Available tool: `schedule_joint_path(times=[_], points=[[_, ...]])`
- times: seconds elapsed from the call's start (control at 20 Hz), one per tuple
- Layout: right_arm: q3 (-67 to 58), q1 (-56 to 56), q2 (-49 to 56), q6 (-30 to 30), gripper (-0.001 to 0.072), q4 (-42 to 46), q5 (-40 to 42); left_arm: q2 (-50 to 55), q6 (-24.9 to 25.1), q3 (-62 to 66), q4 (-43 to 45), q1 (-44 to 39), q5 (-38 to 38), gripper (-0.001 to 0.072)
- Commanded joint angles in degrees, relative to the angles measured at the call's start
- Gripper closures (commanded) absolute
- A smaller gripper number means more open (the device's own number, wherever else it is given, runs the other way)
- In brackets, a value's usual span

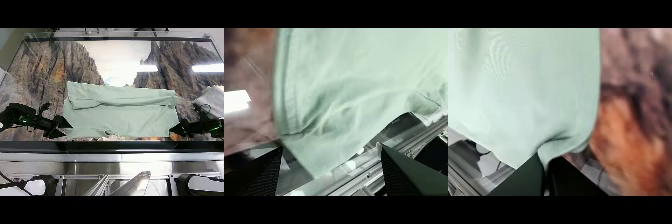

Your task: Fold the shirts.

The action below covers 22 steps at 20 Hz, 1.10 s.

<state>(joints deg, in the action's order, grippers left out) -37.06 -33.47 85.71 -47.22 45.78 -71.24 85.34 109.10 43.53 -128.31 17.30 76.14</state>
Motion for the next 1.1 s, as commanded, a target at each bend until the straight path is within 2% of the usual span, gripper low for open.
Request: schedule_joint_path(times=[0.0,0.15,0.2,0.3,0.4,0.65,0.85,1.05], points=[[-0.09,0.26,0.20,0.57,0.0689,-0.68,1.60,0.46,0.39,-0.13,-2.12,-3.17,-3.78,0.0011],[-0.09,0.26,0.20,0.52,0.0689,-1.09,1.81,2.71,2.01,-0.11,-6.95,-5.88,-3.45,0.0012],[-0.09,0.26,0.20,0.50,0.0689,-1.07,1.70,3.89,2.03,-0.11,-6.69,-7.04,-3.30,0.0090],[-0.09,0.26,0.20,0.50,0.0689,-1.05,0.57,5.86,4.81,-0.02,-6.78,-7.98,-1.40,0.0696],[-0.09,0.24,0.09,0.50,0.0689,-1.03,-0.94,6.05,6.45,1.05,-6.73,-7.67,1.77,0.0685],[-0.11,-1.95,-3.72,-1.33,0.0690,-0.79,-5.55,-0.44,6.47,7.37,-6.58,-2.25,11.72,0.0686],[-0.11,-9.70,-8.48,-7.85,0.0691,1.57,-10.05,-5.01,6.45,8.09,-6.19,3.02,14.38,0.0685],[-0.11,-15.23,-13.81,-8.81,0.0691,1.20,-12.28,-4.94,6.58,8.07,-6.19,5.40,17.38,0.0686]])
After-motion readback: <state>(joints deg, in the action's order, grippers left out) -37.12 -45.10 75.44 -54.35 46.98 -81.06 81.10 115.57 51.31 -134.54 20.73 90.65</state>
